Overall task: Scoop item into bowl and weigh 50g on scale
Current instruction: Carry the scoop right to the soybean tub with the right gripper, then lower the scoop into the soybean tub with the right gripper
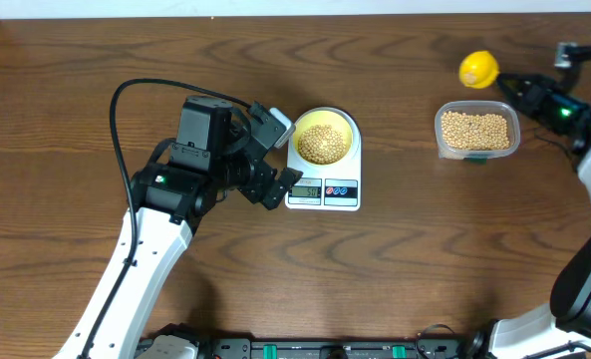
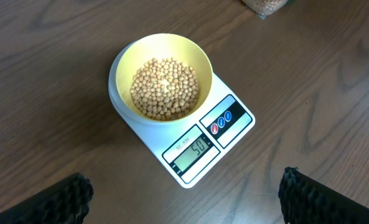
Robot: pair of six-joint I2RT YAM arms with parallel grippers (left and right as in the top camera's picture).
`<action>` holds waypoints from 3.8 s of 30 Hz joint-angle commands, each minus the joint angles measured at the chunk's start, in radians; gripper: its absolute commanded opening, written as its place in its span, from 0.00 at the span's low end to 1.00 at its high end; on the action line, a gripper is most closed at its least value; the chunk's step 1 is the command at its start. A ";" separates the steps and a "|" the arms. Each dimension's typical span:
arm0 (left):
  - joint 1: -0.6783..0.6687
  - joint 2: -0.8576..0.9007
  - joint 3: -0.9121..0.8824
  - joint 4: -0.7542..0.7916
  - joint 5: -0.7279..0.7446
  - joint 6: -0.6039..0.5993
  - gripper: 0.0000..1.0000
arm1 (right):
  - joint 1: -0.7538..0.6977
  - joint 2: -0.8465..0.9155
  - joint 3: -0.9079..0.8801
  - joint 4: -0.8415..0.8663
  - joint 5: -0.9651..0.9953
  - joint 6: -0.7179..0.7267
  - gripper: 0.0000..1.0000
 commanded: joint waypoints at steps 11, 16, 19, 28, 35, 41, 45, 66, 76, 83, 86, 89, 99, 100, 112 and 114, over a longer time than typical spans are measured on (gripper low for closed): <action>0.003 -0.004 -0.005 0.000 -0.009 0.013 0.97 | -0.027 -0.078 0.000 -0.143 0.066 -0.137 0.01; 0.003 -0.004 -0.005 0.000 -0.009 0.013 0.98 | -0.026 -0.125 0.000 -0.207 0.138 -0.210 0.01; 0.003 -0.004 -0.005 0.000 -0.009 0.013 0.98 | -0.020 -0.142 0.000 -0.250 0.163 -0.266 0.01; 0.003 -0.004 -0.005 0.000 -0.009 0.013 0.98 | 0.046 -0.227 0.000 -0.422 0.454 -0.417 0.01; 0.003 -0.004 -0.005 0.000 -0.009 0.013 0.98 | 0.181 -0.273 0.000 -0.451 0.740 -0.500 0.01; 0.003 -0.004 -0.005 0.000 -0.009 0.013 0.98 | 0.321 -0.273 0.000 -0.462 1.056 -0.552 0.02; 0.003 -0.004 -0.005 0.000 -0.009 0.013 0.98 | 0.393 -0.273 0.000 -0.469 1.172 -0.558 0.01; 0.003 -0.004 -0.005 0.000 -0.009 0.013 0.97 | 0.426 -0.267 -0.001 -0.517 1.087 0.117 0.02; 0.003 -0.004 -0.005 0.000 -0.009 0.013 0.98 | 0.426 -0.179 -0.001 -0.486 1.082 0.243 0.02; 0.003 -0.004 -0.005 0.000 -0.009 0.013 0.98 | 0.426 -0.109 -0.001 -0.468 1.065 0.243 0.01; 0.003 -0.004 -0.005 0.000 -0.009 0.013 0.98 | 0.425 -0.107 -0.001 -0.460 1.065 0.242 0.01; 0.003 -0.004 -0.005 0.000 -0.009 0.013 0.98 | 0.426 -0.107 -0.001 -0.462 1.067 0.238 0.01; 0.003 -0.004 -0.005 0.000 -0.009 0.013 0.98 | 0.425 -0.107 -0.001 -0.465 1.068 0.228 0.26; 0.003 -0.004 -0.005 0.000 -0.009 0.013 0.98 | 0.425 -0.107 -0.001 -0.465 1.068 0.217 0.32; 0.003 -0.004 -0.005 0.000 -0.009 0.013 0.98 | 0.425 -0.107 -0.001 -0.468 1.067 0.050 0.99; 0.003 -0.004 -0.005 0.000 -0.009 0.013 0.98 | 0.425 -0.107 -0.001 -0.469 1.067 0.027 0.99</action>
